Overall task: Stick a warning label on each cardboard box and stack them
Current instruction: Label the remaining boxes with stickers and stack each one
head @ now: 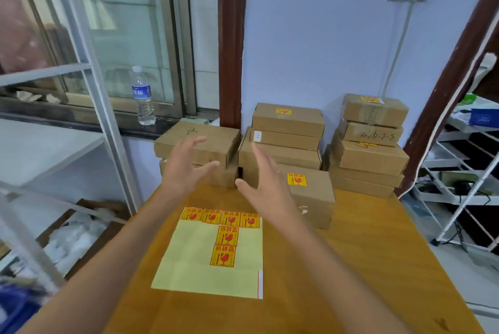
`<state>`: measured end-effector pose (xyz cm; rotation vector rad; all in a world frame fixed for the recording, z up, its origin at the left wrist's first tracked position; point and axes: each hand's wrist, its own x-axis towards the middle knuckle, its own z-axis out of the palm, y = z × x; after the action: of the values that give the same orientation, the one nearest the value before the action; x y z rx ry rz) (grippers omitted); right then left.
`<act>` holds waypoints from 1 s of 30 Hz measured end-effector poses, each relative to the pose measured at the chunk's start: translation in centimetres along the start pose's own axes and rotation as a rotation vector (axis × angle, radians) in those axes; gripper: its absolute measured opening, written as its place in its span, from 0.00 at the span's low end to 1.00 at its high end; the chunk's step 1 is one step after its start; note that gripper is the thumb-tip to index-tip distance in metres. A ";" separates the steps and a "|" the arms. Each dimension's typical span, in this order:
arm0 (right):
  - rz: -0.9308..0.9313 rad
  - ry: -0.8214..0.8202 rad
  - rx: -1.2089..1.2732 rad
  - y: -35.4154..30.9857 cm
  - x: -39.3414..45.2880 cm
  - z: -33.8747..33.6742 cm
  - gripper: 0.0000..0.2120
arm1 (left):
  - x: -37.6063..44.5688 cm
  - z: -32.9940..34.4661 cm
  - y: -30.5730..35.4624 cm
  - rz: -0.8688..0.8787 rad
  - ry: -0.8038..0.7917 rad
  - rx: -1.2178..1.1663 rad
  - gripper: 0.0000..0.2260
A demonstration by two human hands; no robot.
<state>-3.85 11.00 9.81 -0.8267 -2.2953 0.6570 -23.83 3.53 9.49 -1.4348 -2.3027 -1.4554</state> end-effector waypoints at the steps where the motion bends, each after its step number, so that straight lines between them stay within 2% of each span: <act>1: 0.042 -0.018 0.066 -0.7 1.1 1.5 0.42 | 0.6 -0.7 -1.1 -0.009 0.022 0.033 0.29; 3: 0.117 -0.038 0.163 -1.9 2.8 4.3 0.41 | 1.7 -1.8 -3.1 -0.041 0.035 0.069 0.30; 7: 0.225 -0.004 0.212 -2.6 5.3 8.3 0.41 | 3.9 -3.1 -6.4 -0.138 -0.016 0.131 0.44; 10: 0.270 0.029 0.191 -2.3 6.5 10.1 0.41 | 5.5 -3.5 -8.4 -0.261 -0.038 0.103 0.52; 13: 0.285 0.098 0.159 -1.8 7.1 11.3 0.39 | 6.9 -3.5 -10.1 -0.399 -0.064 0.000 0.54; 16: 0.314 0.116 0.141 -1.5 7.4 12.4 0.37 | 7.4 -3.1 -12.0 -0.494 -0.097 -0.157 0.48; 20: 0.316 0.148 0.119 -2.1 7.7 13.0 0.34 | 6.5 -3.5 -13.0 -0.449 -0.031 -0.183 0.38; 25: 0.228 0.279 0.185 -3.8 5.2 10.4 0.29 | 2.0 -6.9 -10.0 -0.312 0.164 -0.138 0.26; 30: 0.155 0.432 0.283 -3.4 -1.3 5.7 0.20 | -5.5 -8.5 -3.8 -0.258 0.217 -0.114 0.21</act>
<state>-8.28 6.39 7.49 -0.9123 -1.7201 0.7646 -26.78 -6.85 8.91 -0.9690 -2.3676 -1.7371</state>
